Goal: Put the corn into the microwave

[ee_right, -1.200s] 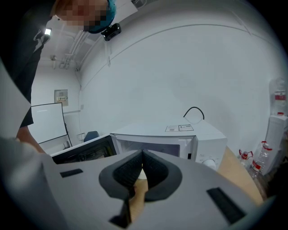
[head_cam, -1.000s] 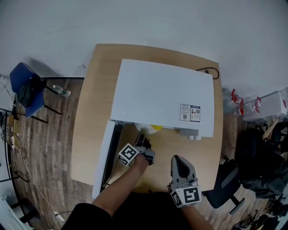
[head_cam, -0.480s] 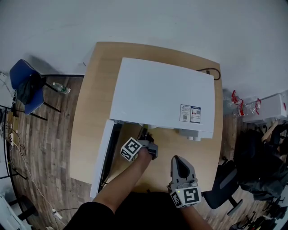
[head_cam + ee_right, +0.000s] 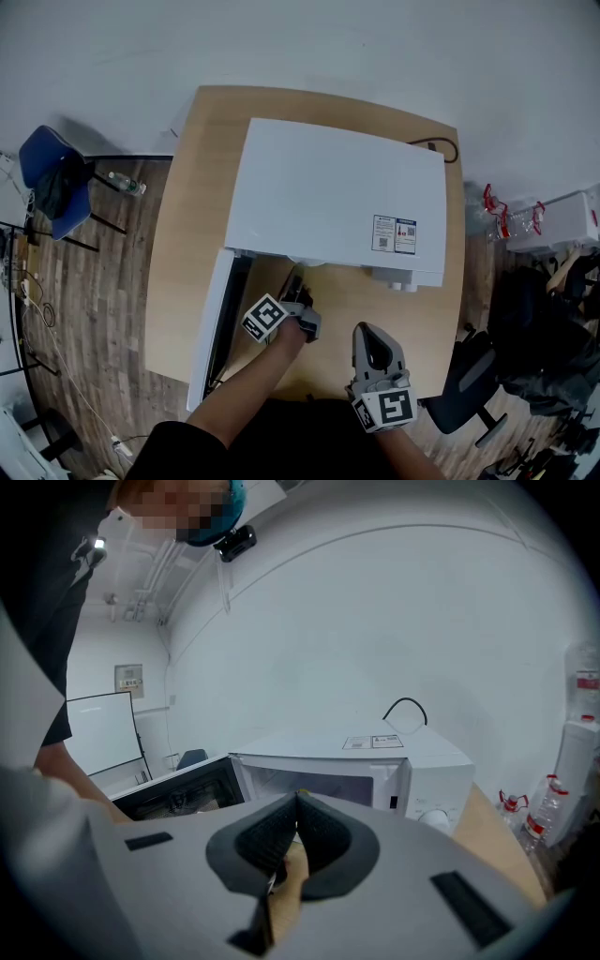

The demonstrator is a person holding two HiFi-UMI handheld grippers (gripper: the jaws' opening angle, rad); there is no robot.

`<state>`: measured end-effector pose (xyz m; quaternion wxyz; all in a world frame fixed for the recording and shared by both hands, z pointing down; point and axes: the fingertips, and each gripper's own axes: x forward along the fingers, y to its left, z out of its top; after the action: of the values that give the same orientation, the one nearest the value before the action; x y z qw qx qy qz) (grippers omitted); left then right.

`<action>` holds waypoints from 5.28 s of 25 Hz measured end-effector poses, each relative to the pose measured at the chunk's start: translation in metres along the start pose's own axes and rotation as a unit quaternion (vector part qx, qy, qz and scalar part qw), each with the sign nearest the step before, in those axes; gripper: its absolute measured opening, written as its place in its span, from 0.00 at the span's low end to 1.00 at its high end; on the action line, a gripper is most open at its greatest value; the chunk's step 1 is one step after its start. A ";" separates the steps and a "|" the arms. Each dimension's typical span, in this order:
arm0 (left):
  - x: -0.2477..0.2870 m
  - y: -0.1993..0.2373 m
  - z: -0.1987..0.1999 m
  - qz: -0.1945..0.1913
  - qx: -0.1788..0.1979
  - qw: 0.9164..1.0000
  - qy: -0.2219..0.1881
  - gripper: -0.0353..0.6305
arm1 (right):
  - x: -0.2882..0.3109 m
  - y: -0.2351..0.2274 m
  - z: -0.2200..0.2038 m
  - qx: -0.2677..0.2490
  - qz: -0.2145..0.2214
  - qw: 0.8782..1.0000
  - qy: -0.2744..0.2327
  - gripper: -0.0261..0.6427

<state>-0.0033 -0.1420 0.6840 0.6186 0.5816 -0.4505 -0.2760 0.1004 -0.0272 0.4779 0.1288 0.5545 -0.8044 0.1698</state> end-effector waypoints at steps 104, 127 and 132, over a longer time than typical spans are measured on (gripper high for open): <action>0.029 -0.021 -0.001 0.032 -0.005 0.999 0.010 0.35 | -0.043 0.004 -0.010 -0.003 -0.025 1.000 -0.013 0.13; 0.025 0.002 -0.007 0.093 0.040 0.994 0.040 0.09 | -0.046 -0.005 -0.012 -0.001 -0.033 0.999 -0.011 0.13; 0.030 0.002 -0.007 0.103 0.043 0.992 0.050 0.09 | -0.039 -0.006 -0.012 -0.001 -0.028 1.000 -0.007 0.13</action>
<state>0.0158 -0.1641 0.6937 0.6395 0.5713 -0.4884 -0.1617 0.1195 0.0092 0.4743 0.1283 0.5783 -0.7894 0.1613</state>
